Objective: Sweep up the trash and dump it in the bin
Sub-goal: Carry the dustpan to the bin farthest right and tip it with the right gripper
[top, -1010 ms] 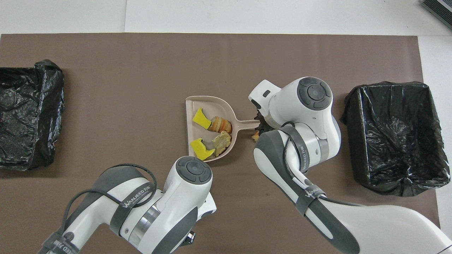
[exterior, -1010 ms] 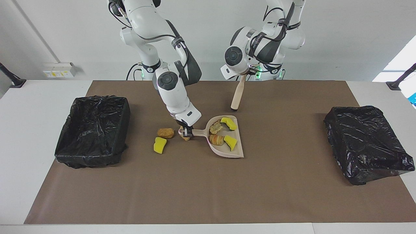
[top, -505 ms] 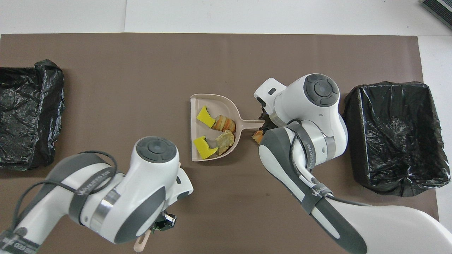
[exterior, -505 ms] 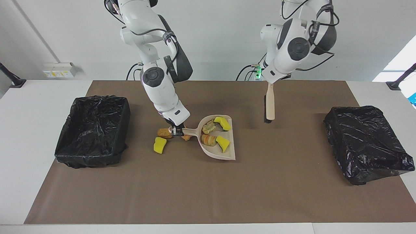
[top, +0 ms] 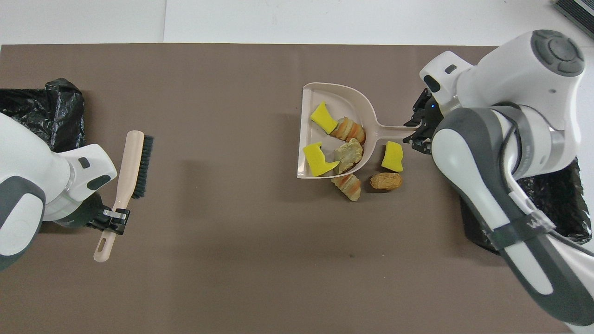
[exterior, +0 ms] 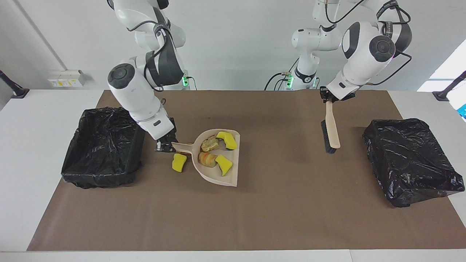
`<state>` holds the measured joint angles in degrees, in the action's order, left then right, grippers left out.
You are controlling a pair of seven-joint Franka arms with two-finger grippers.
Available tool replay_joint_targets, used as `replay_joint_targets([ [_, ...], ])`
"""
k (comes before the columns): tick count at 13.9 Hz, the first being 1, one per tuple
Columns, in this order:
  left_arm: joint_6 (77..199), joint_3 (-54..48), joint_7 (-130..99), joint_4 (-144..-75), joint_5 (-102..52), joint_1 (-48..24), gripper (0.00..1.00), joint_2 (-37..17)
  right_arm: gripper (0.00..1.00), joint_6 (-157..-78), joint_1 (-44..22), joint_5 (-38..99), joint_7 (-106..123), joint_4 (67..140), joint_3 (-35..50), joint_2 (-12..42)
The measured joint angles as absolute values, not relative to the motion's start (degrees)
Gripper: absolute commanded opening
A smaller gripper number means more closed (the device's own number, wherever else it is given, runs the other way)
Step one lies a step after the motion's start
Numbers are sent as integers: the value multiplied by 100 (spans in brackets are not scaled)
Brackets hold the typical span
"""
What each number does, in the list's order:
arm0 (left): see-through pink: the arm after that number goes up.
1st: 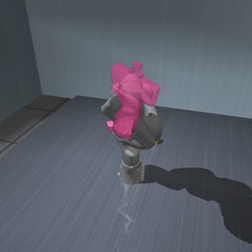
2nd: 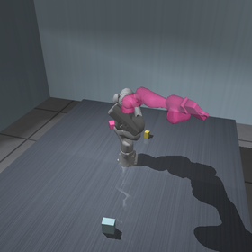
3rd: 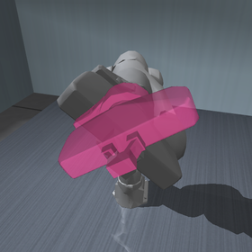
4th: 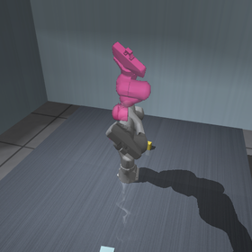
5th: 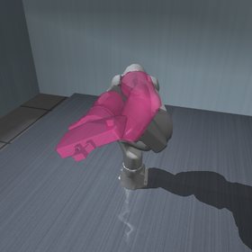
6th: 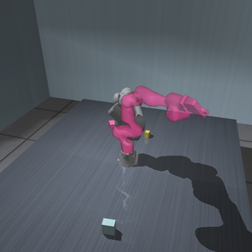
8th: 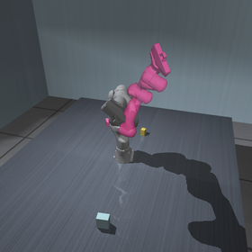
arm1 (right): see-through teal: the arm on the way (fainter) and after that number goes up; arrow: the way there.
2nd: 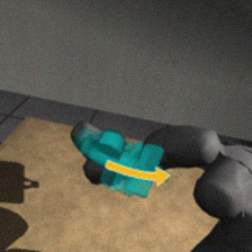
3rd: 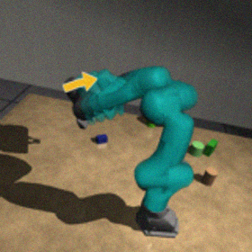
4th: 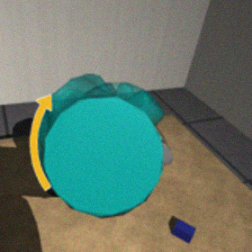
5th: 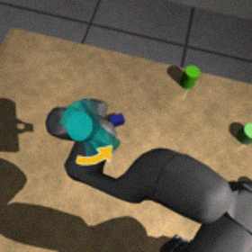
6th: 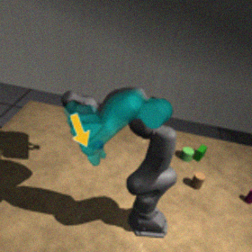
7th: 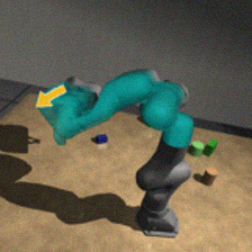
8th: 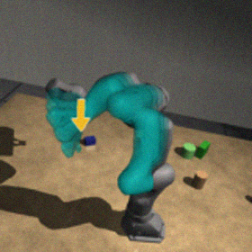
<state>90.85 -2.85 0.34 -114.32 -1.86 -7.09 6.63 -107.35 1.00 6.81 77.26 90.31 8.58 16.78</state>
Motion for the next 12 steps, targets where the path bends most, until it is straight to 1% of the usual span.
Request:
replay_joint_targets([
  [2, 9144, -398, -390, -11432, -272, -862, 0, 625, 0, -10646, 460, 678, 7988, 8939, 846, 1654],
  [5, 9221, -464, -1409, -11433, -633, -1577, 0, 620, 0, -10319, 945, 627, 8396, 8820, 832, 1589],
  [7, 9552, -489, -2184, -11482, -870, -2118, 0, 609, 0, -10053, 1257, 473, 8713, 8731, 825, 1519],
  [10, 10310, -509, -3180, -11854, -959, -3024, 0, 503, 0, -9881, 1835, 151, 9332, 8695, 814, 1401],
  [12, 10811, -518, -3567, -12224, -996, -3579, 0, 268, 0, -9881, 2293, -160, 9919, 8692, 807, 1380],
])
